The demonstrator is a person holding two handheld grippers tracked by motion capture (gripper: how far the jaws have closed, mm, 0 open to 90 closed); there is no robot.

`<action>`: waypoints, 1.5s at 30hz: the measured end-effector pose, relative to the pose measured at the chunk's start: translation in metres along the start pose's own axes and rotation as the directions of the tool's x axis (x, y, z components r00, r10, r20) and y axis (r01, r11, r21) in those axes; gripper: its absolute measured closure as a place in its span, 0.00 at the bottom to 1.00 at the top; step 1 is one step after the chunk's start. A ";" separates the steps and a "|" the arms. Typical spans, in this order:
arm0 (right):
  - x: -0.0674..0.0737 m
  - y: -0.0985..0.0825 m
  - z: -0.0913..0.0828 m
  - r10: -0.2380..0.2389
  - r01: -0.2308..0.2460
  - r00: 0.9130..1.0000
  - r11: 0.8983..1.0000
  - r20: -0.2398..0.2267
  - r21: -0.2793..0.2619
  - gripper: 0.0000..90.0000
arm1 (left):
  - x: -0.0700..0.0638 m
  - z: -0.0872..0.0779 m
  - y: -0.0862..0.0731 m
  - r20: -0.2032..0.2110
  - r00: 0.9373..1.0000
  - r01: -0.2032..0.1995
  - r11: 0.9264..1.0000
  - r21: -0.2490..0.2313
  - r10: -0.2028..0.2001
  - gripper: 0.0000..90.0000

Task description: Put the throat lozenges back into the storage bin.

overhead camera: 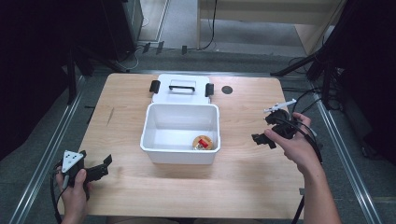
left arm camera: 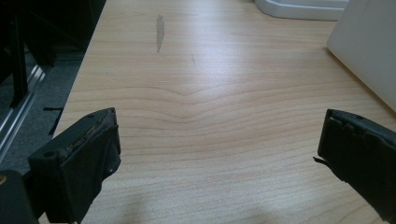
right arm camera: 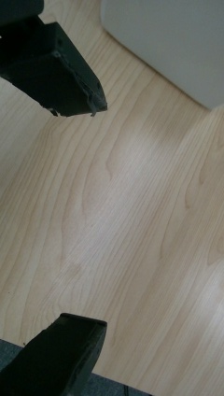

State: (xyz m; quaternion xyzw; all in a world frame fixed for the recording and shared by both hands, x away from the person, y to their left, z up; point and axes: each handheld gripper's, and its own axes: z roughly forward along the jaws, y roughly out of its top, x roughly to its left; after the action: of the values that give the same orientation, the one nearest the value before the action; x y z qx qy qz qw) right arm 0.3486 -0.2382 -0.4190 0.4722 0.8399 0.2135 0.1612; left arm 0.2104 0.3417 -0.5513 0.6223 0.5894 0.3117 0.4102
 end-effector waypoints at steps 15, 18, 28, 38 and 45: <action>-0.021 -0.060 0.018 0.113 -0.108 0.992 0.989 0.047 -0.101 0.00 | 0.000 0.000 0.000 -0.002 1.000 -0.002 1.000 0.000 0.002 0.00; -0.025 -0.072 0.020 0.141 -0.132 0.989 0.980 0.053 -0.148 0.00 | 0.000 0.000 0.000 -0.002 1.000 -0.003 1.000 0.001 0.003 0.00; -0.030 -0.111 0.032 0.193 -0.179 0.981 0.953 0.033 -0.244 0.00 | 0.000 0.000 0.000 -0.002 1.000 0.000 1.000 -0.001 0.000 0.00; -0.034 -0.150 0.038 0.278 -0.251 0.960 0.898 0.023 -0.360 0.00 | 0.000 0.000 0.000 -0.002 1.000 0.000 1.000 -0.002 0.000 0.00; -0.030 -0.177 0.036 0.305 -0.269 0.952 0.875 0.025 -0.403 0.02 | 0.000 0.000 0.000 -0.001 1.000 0.004 1.000 -0.001 -0.004 0.00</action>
State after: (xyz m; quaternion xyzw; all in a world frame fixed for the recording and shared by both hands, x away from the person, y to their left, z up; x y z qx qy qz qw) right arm 0.2531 -0.3388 -0.5382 0.5581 0.6921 0.3791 0.2564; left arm 0.2104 0.3417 -0.5513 0.6209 0.5904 0.3116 0.4109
